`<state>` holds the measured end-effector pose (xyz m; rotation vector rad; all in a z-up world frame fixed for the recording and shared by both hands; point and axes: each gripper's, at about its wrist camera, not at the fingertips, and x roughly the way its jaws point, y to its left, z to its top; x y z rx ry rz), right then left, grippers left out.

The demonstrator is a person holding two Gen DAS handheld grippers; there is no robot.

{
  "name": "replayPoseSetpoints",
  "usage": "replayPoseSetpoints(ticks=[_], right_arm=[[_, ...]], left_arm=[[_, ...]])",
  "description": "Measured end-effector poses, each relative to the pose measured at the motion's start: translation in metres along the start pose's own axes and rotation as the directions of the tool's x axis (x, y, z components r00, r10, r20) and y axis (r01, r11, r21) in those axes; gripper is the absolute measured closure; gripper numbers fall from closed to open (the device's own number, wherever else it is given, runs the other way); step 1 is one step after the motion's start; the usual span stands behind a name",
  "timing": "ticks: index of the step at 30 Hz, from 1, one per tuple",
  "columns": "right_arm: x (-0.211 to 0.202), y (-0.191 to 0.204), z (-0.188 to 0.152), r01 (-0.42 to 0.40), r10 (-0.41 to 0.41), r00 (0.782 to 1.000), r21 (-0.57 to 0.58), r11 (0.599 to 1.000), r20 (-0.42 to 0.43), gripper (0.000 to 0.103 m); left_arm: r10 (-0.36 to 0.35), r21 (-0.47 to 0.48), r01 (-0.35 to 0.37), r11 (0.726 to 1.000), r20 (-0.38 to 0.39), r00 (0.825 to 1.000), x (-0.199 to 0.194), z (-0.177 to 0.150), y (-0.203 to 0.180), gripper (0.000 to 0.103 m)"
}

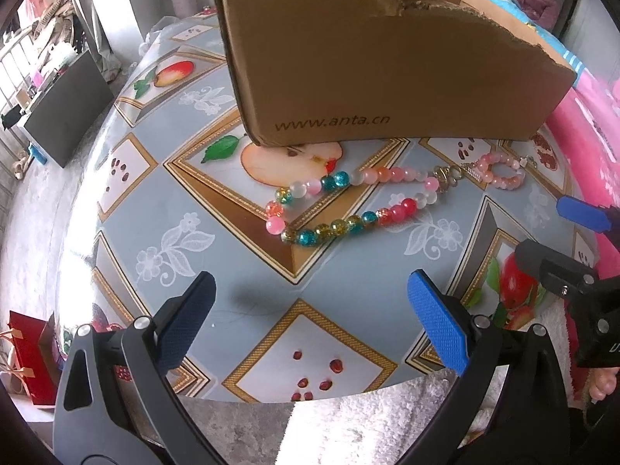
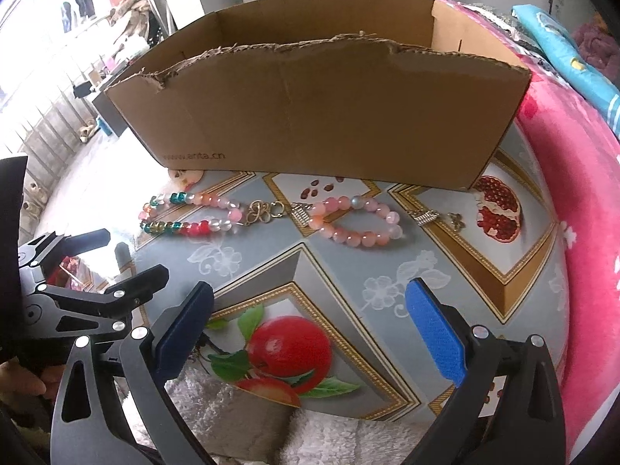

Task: Organize jewelry
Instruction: 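Move both tools back over the table toward the bead chain, then grasp the multicolour bead chain with the left gripper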

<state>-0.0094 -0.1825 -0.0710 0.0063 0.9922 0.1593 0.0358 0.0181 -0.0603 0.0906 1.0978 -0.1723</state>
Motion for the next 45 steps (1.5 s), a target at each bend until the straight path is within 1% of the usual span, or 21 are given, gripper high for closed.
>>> replayPoseSetpoints(ticks=[5, 6, 8, 10, 12, 13, 14, 15, 16, 17, 18, 19, 20, 23, 27, 28, 32, 33, 38, 44, 45], right_arm=[[-0.001, 0.005, -0.001, -0.040, 0.041, 0.999, -0.008, 0.999, 0.018, 0.014], [-0.001, 0.006, -0.001, -0.055, 0.055, 0.998, -0.005, 0.999, 0.020, 0.018], [0.002, 0.007, 0.000, -0.070, 0.070, 0.998, 0.013, 0.997, -0.007, 0.022], [0.005, 0.007, 0.001, -0.112, 0.113, 0.993, 0.033, 0.993, -0.033, 0.028], [0.007, 0.008, 0.004, -0.160, 0.162, 0.986, 0.044, 0.986, -0.035, 0.032], [0.007, 0.010, 0.007, -0.179, 0.179, 0.984, 0.038, 0.983, -0.017, 0.034], [0.007, 0.012, 0.009, -0.186, 0.186, 0.983, 0.031, 0.982, -0.002, 0.039], [0.006, 0.013, 0.012, -0.189, 0.188, 0.982, 0.031, 0.982, 0.016, 0.041], [0.005, 0.013, 0.014, -0.192, 0.191, 0.981, 0.035, 0.981, 0.032, 0.041], [0.003, 0.014, 0.017, -0.199, 0.197, 0.979, 0.038, 0.979, 0.052, 0.042], [0.002, 0.014, 0.018, -0.203, 0.200, 0.977, 0.036, 0.979, 0.069, 0.042], [0.001, 0.015, 0.019, -0.200, 0.197, 0.977, 0.032, 0.979, 0.080, 0.042], [0.001, 0.016, 0.019, -0.190, 0.187, 0.978, 0.029, 0.981, 0.089, 0.044], [0.003, 0.015, 0.016, -0.193, 0.188, 0.978, 0.048, 0.980, 0.089, 0.047], [0.003, 0.016, 0.012, -0.190, 0.186, 0.979, 0.037, 0.981, 0.088, 0.057], [0.003, 0.017, 0.011, -0.189, 0.185, 0.979, 0.033, 0.981, 0.089, 0.059], [0.004, 0.024, 0.016, -0.219, 0.218, 0.972, 0.006, 0.976, 0.090, 0.068], [0.005, 0.026, 0.018, -0.228, 0.227, 0.970, -0.001, 0.974, 0.088, 0.070], [0.015, 0.038, 0.021, -0.252, 0.253, 0.966, -0.021, 0.967, 0.054, 0.071], [0.025, 0.040, 0.024, -0.249, 0.249, 0.968, -0.008, 0.968, 0.028, 0.072], [0.027, 0.040, 0.025, -0.247, 0.247, 0.969, -0.010, 0.969, 0.026, 0.072]], left_arm=[[-0.027, -0.004, 0.027, 1.000, 0.042, 0.999, -0.003, -0.004, 0.013, 0.007], [-0.037, -0.003, 0.038, 0.999, 0.048, 0.998, -0.003, -0.004, 0.015, 0.007], [-0.041, -0.011, 0.041, 0.999, 0.038, 0.998, -0.003, -0.004, 0.020, 0.008], [-0.094, -0.046, 0.095, 0.994, 0.037, 0.995, -0.007, -0.004, 0.031, 0.009], [-0.130, -0.092, 0.137, 0.986, 0.082, 0.988, -0.012, -0.004, 0.043, 0.010], [-0.140, -0.112, 0.151, 0.982, 0.102, 0.985, -0.013, -0.004, 0.047, 0.013], [-0.144, -0.137, 0.160, 0.978, 0.118, 0.982, -0.013, -0.003, 0.051, 0.015], [-0.161, -0.169, 0.181, 0.969, 0.122, 0.979, -0.011, 0.000, 0.058, 0.025], [-0.176, -0.182, 0.195, 0.964, 0.114, 0.978, -0.007, 0.002, 0.061, 0.028], [-0.177, -0.189, 0.194, 0.962, 0.106, 0.979, -0.004, 0.005, 0.063, 0.029], [-0.163, -0.192, 0.179, 0.965, 0.098, 0.982, 0.000, 0.007, 0.065, 0.035], [-0.162, -0.180, 0.176, 0.968, 0.092, 0.983, 0.004, 0.009, 0.065, 0.040], [-0.154, -0.163, 0.167, 0.972, 0.091, 0.984, 0.005, 0.011, 0.065, 0.040], [-0.076, -0.056, 0.082, 0.995, 0.097, 0.992, 0.011, 0.019, 0.052, 0.044], [0.015, 0.048, -0.020, 0.999, 0.107, 0.994, 0.016, 0.022, 0.033, 0.047], [0.019, 0.064, -0.026, 0.998, 0.114, 0.993, 0.015, 0.021, 0.031, 0.050], [0.002, 0.118, -0.016, 0.993, 0.113, 0.994, 0.011, 0.015, 0.022, 0.056], [-0.013, 0.137, -0.002, 0.991, 0.108, 0.994, 0.010, 0.013, 0.020, 0.059], [-0.071, 0.173, 0.055, 0.983, 0.089, 0.994, 0.002, 0.000, 0.019, 0.061], [-0.089, 0.187, 0.071, 0.980, 0.091, 0.992, -0.005, -0.007, 0.016, 0.064], [-0.087, 0.189, 0.068, 0.980, 0.094, 0.992, -0.005, -0.007, 0.015, 0.067]])
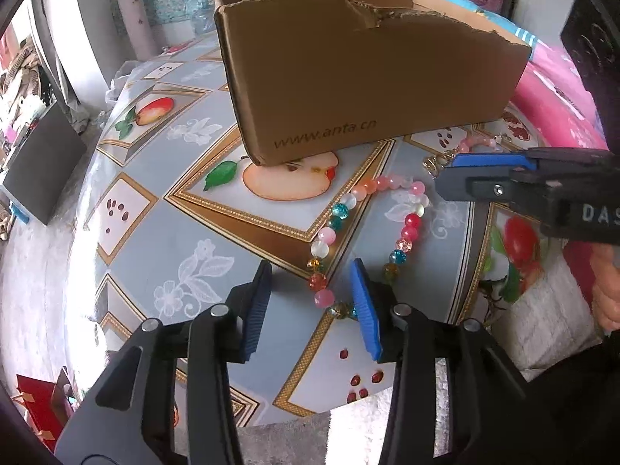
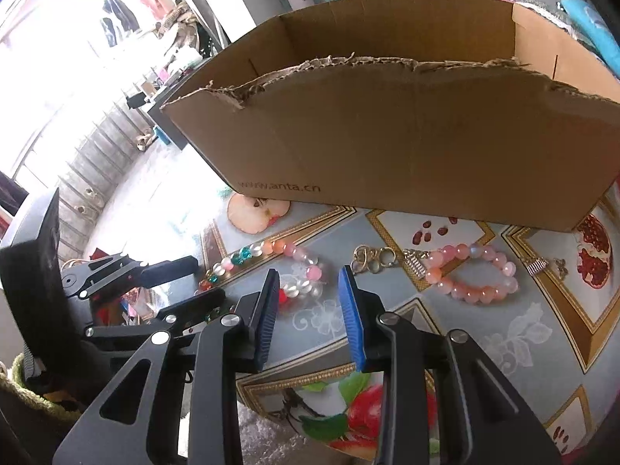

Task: Organize jewelry
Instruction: 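Grasp the multicolour bead chain with the left gripper, then carry the bead chain with the left gripper and lower it into the box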

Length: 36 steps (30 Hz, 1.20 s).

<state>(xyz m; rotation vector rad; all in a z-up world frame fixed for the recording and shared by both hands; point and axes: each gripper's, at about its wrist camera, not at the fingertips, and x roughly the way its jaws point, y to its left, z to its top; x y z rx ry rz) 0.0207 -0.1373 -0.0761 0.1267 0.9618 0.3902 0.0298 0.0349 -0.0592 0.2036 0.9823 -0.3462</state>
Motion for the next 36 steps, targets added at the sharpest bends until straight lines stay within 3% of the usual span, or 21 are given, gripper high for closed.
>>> replayPoseSetpoints(ticks=[4, 12, 21, 29, 36], right_arm=[[0.007, 0.004, 0.006, 0.005, -0.005, 1.000, -0.027, 1.000, -0.008, 0.074], [0.020, 0.009, 0.011, 0.050, -0.053, 0.997, -0.065, 0.997, -0.054, 0.083], [0.026, 0.011, 0.011, 0.056, -0.063, 0.995, -0.085, 0.995, -0.080, 0.093], [-0.002, 0.015, 0.016, 0.027, -0.028, 1.000, -0.101, 0.995, -0.004, 0.093], [-0.038, 0.023, 0.022, 0.009, 0.003, 0.997, -0.143, 0.990, 0.079, 0.093]], left_arm=[[0.005, -0.008, -0.005, 1.000, 0.006, 1.000, -0.001, 0.001, 0.005, 0.080], [-0.004, 0.000, 0.004, 1.000, 0.004, 1.000, 0.002, 0.005, 0.007, 0.094], [-0.023, -0.010, 0.023, 1.000, 0.019, 1.000, 0.000, 0.006, 0.002, 0.094], [-0.022, -0.017, 0.024, 1.000, 0.093, 0.995, -0.030, 0.007, -0.003, 0.095], [-0.062, -0.080, 0.076, 0.994, 0.169, 0.984, -0.067, 0.013, 0.002, 0.095]])
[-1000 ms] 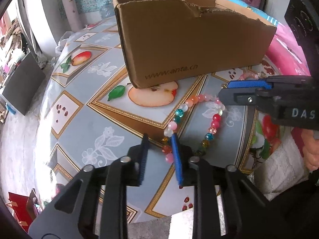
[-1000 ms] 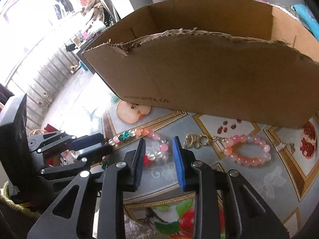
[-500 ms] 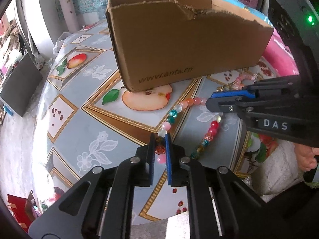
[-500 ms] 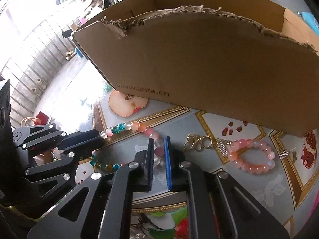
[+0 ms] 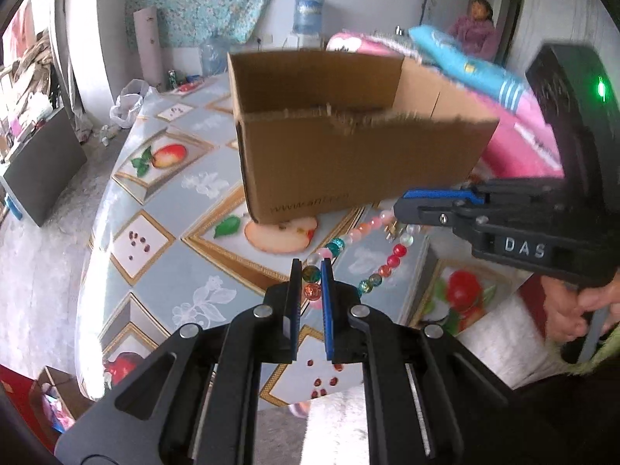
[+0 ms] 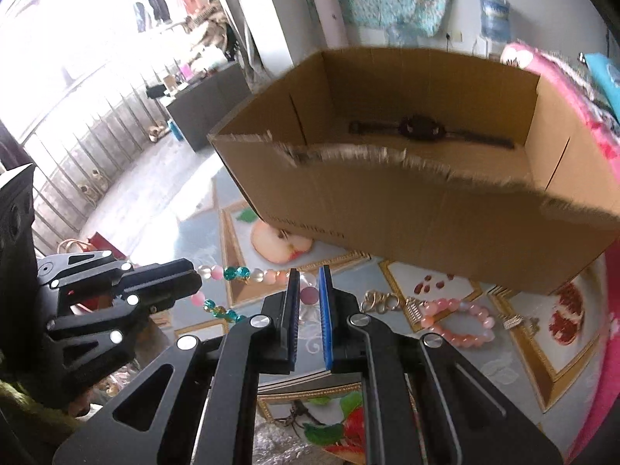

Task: Organize jewelry
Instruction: 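Carry the bead chain with the left gripper and lower it into the box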

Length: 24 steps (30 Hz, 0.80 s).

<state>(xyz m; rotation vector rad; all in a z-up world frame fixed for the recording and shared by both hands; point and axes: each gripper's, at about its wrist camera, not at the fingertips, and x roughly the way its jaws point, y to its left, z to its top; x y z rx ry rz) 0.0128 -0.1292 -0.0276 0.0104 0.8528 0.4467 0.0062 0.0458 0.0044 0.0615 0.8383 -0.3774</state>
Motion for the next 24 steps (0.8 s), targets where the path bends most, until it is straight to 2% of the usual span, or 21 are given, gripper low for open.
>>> replayPoseSetpoints(ticks=[5, 9, 13, 16, 18, 20, 24], right_arm=[[-0.038, 0.008, 0.026, -0.041, 0.046, 0.995, -0.054, 0.998, 0.092, 0.093], [-0.064, 0.007, 0.065, -0.058, 0.077, 0.983, -0.113, 0.992, 0.166, 0.093], [-0.064, -0.010, 0.115, -0.053, 0.074, 0.984, -0.136, 0.989, 0.160, 0.093], [-0.033, -0.038, 0.153, -0.088, 0.091, 0.995, -0.071, 0.994, 0.040, 0.093], [-0.009, -0.052, 0.167, -0.110, 0.109, 0.993, -0.021, 0.994, -0.048, 0.093], [0.028, -0.068, 0.177, -0.115, 0.121, 0.979, 0.043, 0.992, -0.165, 0.093], [0.090, -0.086, 0.177, -0.107, 0.149, 0.923, 0.134, 0.985, -0.356, 0.093]], left_arm=[[-0.060, -0.006, 0.060, 0.998, 0.077, 0.995, -0.037, 0.033, 0.005, 0.094], [-0.113, 0.043, 0.107, 0.993, 0.156, 0.981, -0.060, 0.081, 0.002, 0.094], [-0.140, 0.069, 0.130, 0.989, 0.160, 0.977, -0.048, 0.133, -0.002, 0.094], [-0.111, 0.074, 0.105, 0.992, 0.089, 0.990, -0.010, 0.166, -0.002, 0.094], [-0.091, 0.064, 0.091, 0.994, -0.002, 0.996, 0.027, 0.180, 0.002, 0.094], [-0.073, 0.064, 0.078, 0.995, -0.080, 0.994, 0.057, 0.187, 0.005, 0.094], [-0.007, 0.125, 0.034, 0.992, -0.206, 0.979, 0.105, 0.190, -0.002, 0.094]])
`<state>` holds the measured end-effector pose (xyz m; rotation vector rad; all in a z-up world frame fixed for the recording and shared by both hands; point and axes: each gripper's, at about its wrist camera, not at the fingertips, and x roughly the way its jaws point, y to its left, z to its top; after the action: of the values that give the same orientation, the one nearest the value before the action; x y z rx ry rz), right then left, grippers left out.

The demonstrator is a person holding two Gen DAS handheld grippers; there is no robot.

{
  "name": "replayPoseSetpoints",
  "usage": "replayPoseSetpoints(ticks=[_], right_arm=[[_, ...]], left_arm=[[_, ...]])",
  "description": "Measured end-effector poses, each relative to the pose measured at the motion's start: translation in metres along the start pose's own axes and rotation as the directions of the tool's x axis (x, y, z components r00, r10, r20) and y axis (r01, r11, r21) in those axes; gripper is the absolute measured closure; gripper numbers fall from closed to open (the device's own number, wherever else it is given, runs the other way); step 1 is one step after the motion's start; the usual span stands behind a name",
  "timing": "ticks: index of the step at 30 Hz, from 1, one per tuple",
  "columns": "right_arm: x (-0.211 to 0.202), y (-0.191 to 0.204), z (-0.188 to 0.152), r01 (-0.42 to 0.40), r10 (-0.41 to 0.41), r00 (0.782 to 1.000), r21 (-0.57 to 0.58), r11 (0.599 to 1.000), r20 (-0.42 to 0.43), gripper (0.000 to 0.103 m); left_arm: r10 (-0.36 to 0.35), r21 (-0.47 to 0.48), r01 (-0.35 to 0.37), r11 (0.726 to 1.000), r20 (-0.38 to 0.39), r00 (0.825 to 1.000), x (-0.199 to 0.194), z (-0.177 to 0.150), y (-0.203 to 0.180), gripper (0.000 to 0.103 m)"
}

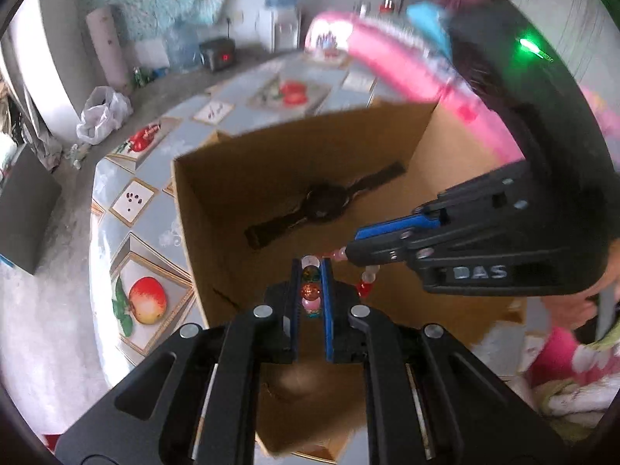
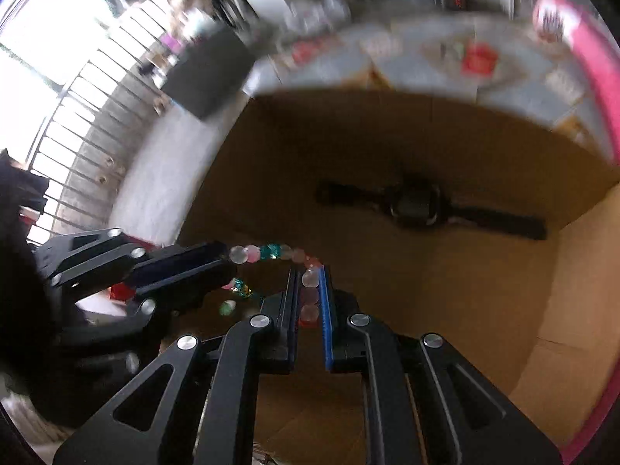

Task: Organize jewelry
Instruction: 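Carry the bead chain with the left gripper and lower it into the box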

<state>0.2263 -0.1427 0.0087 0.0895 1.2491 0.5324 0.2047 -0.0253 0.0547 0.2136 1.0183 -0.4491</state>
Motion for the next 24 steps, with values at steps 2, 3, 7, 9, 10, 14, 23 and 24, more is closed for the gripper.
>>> replayPoseSetpoints(ticks=[2, 3, 7, 9, 10, 14, 23, 24], right_arm=[[0.022, -0.009, 0.007, 0.013, -0.012, 0.998, 0.024, 1.000, -0.059, 0.093], [0.030, -0.012, 0.009, 0.010, -0.007, 0.997, 0.038, 0.999, -0.080, 0.093], [0.050, -0.022, 0.018, 0.018, -0.008, 0.991, 0.074, 0.997, -0.133, 0.092], [0.058, -0.027, 0.023, 0.010, 0.005, 0.988, 0.095, 0.995, -0.153, 0.092], [0.061, -0.029, 0.024, 0.005, 0.011, 0.988, 0.102, 0.995, -0.153, 0.092], [0.047, -0.031, 0.025, 0.008, 0.003, 0.995, 0.109, 0.994, -0.099, 0.092], [-0.059, -0.010, -0.021, 0.072, -0.069, 0.982, -0.010, 0.997, 0.176, 0.091], [-0.066, -0.008, -0.027, 0.084, -0.078, 0.978, -0.021, 0.996, 0.193, 0.088]], left_arm=[[0.022, 0.020, -0.022, 1.000, -0.032, 0.999, 0.014, 0.005, -0.001, 0.094], [0.032, 0.028, -0.031, 0.999, -0.053, 0.998, 0.021, 0.008, -0.001, 0.094], [0.062, 0.046, -0.058, 0.997, -0.096, 0.993, 0.036, 0.012, 0.001, 0.094], [0.066, 0.049, -0.062, 0.997, -0.102, 0.993, 0.038, 0.013, 0.000, 0.086], [0.068, 0.044, -0.064, 0.997, -0.100, 0.993, 0.038, 0.013, 0.001, 0.077], [0.074, 0.018, -0.073, 0.997, -0.047, 0.996, 0.020, 0.013, 0.003, 0.076], [0.057, -0.028, -0.054, 0.998, 0.094, 0.994, -0.063, 0.012, 0.018, 0.063], [0.057, -0.027, -0.054, 0.998, 0.104, 0.993, -0.071, 0.013, 0.021, 0.063]])
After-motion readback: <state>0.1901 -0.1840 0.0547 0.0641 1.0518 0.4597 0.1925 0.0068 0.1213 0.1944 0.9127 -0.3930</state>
